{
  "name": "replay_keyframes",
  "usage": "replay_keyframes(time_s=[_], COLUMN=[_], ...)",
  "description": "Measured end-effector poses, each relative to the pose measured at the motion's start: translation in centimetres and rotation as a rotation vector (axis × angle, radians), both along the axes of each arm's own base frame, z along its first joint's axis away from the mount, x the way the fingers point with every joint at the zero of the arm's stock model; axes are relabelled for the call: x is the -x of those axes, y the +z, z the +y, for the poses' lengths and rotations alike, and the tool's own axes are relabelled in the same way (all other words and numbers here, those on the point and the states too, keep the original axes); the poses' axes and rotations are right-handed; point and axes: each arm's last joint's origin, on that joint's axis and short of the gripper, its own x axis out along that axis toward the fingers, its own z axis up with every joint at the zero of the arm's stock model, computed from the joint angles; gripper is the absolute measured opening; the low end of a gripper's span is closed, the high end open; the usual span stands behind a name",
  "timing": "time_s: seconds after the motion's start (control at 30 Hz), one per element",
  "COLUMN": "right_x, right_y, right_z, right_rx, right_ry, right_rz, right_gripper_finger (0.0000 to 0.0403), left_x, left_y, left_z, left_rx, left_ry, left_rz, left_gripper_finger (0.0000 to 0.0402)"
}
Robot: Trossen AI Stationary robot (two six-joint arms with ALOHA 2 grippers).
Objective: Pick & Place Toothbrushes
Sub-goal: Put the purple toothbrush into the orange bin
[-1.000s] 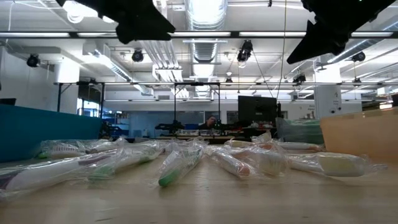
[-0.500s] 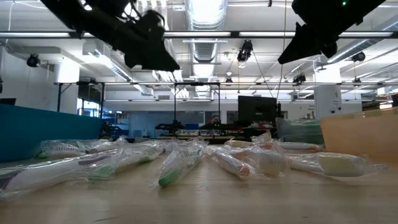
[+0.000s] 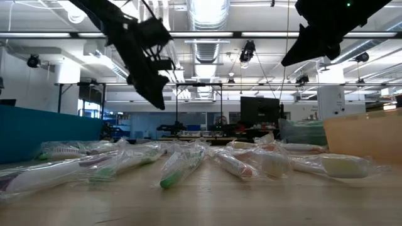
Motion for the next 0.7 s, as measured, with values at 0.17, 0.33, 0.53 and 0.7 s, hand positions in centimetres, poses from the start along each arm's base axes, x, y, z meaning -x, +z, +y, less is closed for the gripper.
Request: replay_keyframes(time_s=[0.17,0.33,0.53,0.7], right_x=[0.0,0.1,0.4,0.7], right_y=[-0.1,-0.4,-1.4,-2.3], right_z=[0.0,0.0,0.0,-0.1], right_rx=[0.001,-0.018,-0.033,-0.043], right_ry=[0.001,0.020,0.030,0.033], right_rz=[0.004,0.015,0.044,0.069], right_gripper_finger=[0.0009,0.0009,0.0009,0.0009], left_x=[-1.6,-3.5,-5.2,-5.7], left_y=[-1.4,-2.5,-3.4,-3.7], left_z=[1.8,2.9,3.8,3.8], left_rx=[0.061,0.116,0.145,0.214], left_ry=[0.022,-0.012,-0.031,-0.082], left_rz=[0.142,0.287,0.364,0.332], left_gripper_finger=[0.0175,0.0175,0.0175,0.0175])
